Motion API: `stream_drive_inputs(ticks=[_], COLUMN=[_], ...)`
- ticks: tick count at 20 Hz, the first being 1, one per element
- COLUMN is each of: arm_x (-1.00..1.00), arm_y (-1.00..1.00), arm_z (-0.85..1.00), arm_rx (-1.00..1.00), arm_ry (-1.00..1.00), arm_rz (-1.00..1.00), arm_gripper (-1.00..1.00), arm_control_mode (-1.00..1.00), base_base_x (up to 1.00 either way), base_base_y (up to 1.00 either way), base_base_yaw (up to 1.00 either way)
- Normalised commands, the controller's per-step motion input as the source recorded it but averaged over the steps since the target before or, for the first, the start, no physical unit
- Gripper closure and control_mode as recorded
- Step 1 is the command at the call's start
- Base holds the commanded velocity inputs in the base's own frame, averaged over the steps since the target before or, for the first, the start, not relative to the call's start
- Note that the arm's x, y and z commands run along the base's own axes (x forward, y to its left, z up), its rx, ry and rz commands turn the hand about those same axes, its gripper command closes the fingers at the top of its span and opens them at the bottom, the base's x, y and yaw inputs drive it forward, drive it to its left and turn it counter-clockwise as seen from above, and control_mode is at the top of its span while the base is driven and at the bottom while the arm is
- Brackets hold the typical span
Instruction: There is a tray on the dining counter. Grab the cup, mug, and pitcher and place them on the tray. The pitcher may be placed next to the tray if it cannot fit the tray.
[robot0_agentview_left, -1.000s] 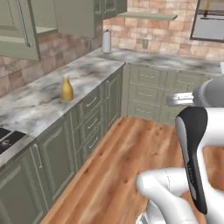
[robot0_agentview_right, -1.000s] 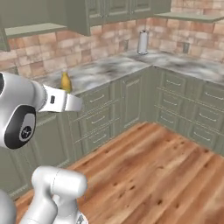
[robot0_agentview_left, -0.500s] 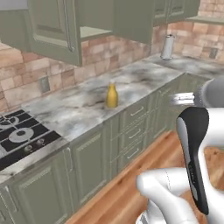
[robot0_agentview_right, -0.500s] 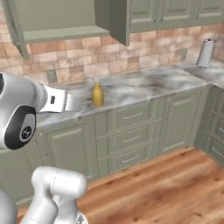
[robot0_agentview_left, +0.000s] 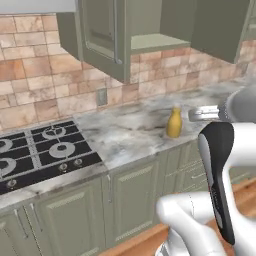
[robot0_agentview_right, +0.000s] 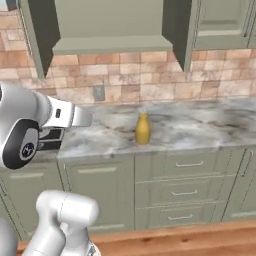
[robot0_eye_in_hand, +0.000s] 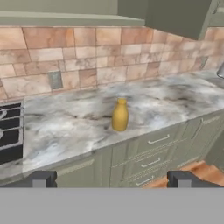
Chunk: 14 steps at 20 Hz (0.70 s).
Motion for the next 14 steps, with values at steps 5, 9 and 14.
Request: stream_drive_inputs(ticks=[5, 9, 14], arm_x=[0.0, 0.0, 0.0], arm_y=[0.0, 0.0, 0.0], arm_z=[0.0, 0.0, 0.0], arm_rx=[0.0, 0.0, 0.0], arm_ry=[0.0, 0.0, 0.0], arm_rz=[0.0, 0.0, 0.0], arm_gripper=[-1.0, -1.0, -1.0], arm_control_mode=[1.0, 1.0, 1.0], base_base_x=[0.12, 0.18, 0.3], base_base_y=[-0.81, -0.82, -0.48], base_base_yaw=[0.45, 0.43, 0.39])
